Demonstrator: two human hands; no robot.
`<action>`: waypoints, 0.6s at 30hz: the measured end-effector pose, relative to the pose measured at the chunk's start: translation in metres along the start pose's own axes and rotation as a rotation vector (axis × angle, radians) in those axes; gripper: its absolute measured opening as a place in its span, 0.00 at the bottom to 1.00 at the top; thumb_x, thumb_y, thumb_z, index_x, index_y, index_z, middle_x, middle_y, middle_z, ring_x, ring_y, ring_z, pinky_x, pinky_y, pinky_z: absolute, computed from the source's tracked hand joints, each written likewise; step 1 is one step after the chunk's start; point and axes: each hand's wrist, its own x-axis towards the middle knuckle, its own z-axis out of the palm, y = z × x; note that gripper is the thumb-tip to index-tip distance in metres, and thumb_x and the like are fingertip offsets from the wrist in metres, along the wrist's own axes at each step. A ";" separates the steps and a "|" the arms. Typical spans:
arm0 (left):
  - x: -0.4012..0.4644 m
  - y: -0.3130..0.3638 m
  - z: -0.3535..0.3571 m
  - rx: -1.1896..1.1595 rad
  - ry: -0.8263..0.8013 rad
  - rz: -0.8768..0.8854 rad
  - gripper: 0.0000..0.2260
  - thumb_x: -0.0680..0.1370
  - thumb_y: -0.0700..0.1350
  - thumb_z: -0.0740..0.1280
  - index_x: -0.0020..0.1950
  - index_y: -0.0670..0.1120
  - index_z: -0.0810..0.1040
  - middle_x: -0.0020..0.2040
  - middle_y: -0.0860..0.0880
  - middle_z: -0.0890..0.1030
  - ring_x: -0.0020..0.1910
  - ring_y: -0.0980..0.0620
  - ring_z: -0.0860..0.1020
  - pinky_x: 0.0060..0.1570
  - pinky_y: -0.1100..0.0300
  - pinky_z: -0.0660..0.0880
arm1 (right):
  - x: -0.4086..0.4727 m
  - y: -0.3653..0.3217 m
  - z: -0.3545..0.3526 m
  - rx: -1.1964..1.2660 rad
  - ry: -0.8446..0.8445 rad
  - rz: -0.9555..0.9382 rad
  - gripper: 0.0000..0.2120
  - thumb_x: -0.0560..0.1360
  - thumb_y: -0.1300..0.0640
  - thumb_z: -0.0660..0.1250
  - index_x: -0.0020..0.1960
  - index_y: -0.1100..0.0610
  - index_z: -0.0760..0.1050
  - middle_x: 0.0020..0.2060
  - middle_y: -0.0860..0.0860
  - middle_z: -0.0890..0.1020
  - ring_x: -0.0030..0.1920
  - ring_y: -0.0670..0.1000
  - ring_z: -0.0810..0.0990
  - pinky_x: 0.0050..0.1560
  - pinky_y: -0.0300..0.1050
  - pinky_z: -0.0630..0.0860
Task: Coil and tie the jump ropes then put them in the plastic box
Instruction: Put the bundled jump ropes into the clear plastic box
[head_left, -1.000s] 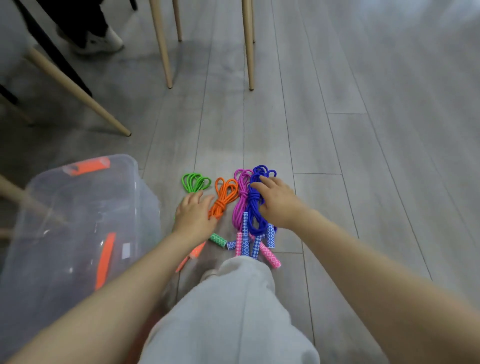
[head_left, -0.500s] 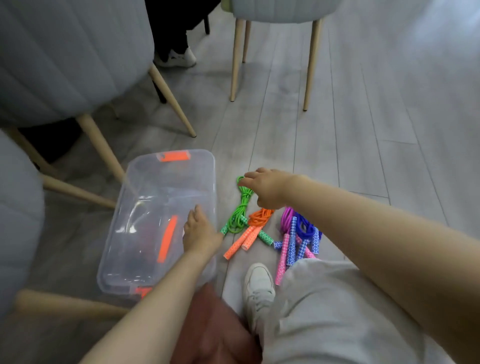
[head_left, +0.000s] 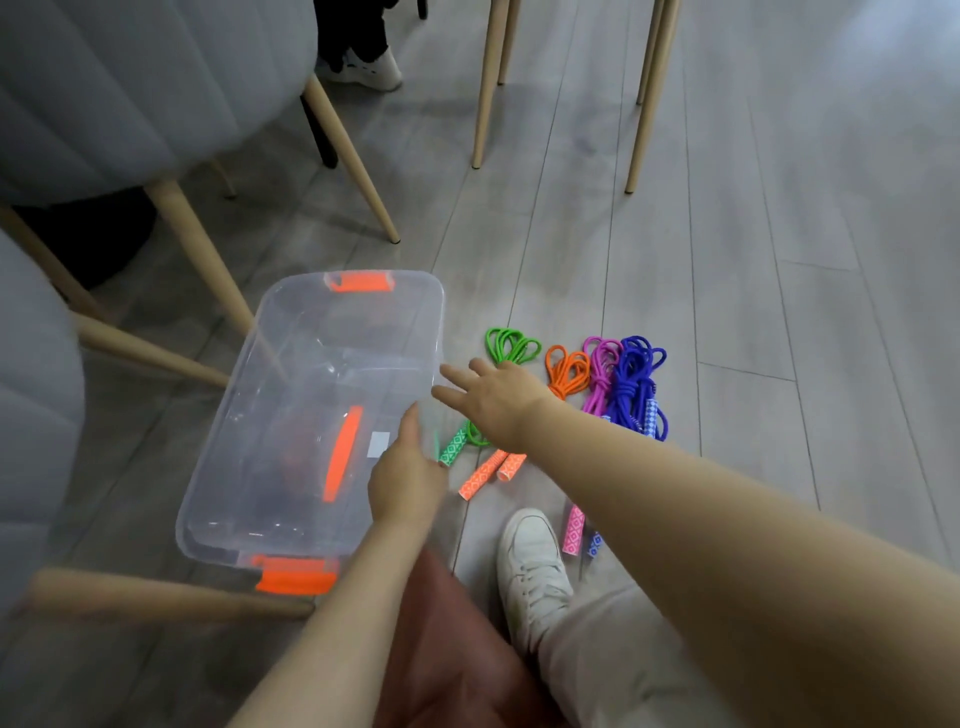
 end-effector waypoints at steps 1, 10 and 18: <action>0.000 -0.001 -0.003 0.008 0.021 0.023 0.30 0.77 0.39 0.60 0.77 0.53 0.59 0.58 0.41 0.80 0.54 0.38 0.78 0.47 0.51 0.72 | -0.003 0.001 0.004 -0.008 0.010 -0.002 0.30 0.80 0.60 0.56 0.78 0.50 0.50 0.78 0.54 0.50 0.71 0.58 0.62 0.62 0.52 0.69; -0.014 0.015 -0.015 0.009 0.059 0.279 0.30 0.70 0.31 0.57 0.67 0.56 0.69 0.59 0.51 0.82 0.57 0.44 0.79 0.57 0.52 0.74 | -0.028 0.038 -0.007 -0.051 0.166 0.132 0.24 0.80 0.61 0.53 0.75 0.55 0.58 0.75 0.58 0.60 0.75 0.60 0.56 0.76 0.58 0.46; -0.035 0.109 -0.008 0.360 0.043 0.729 0.28 0.70 0.44 0.56 0.70 0.54 0.71 0.53 0.42 0.83 0.47 0.36 0.81 0.41 0.50 0.75 | -0.111 0.123 0.003 0.030 -0.034 0.317 0.12 0.76 0.61 0.62 0.58 0.56 0.77 0.56 0.54 0.81 0.58 0.58 0.79 0.55 0.49 0.73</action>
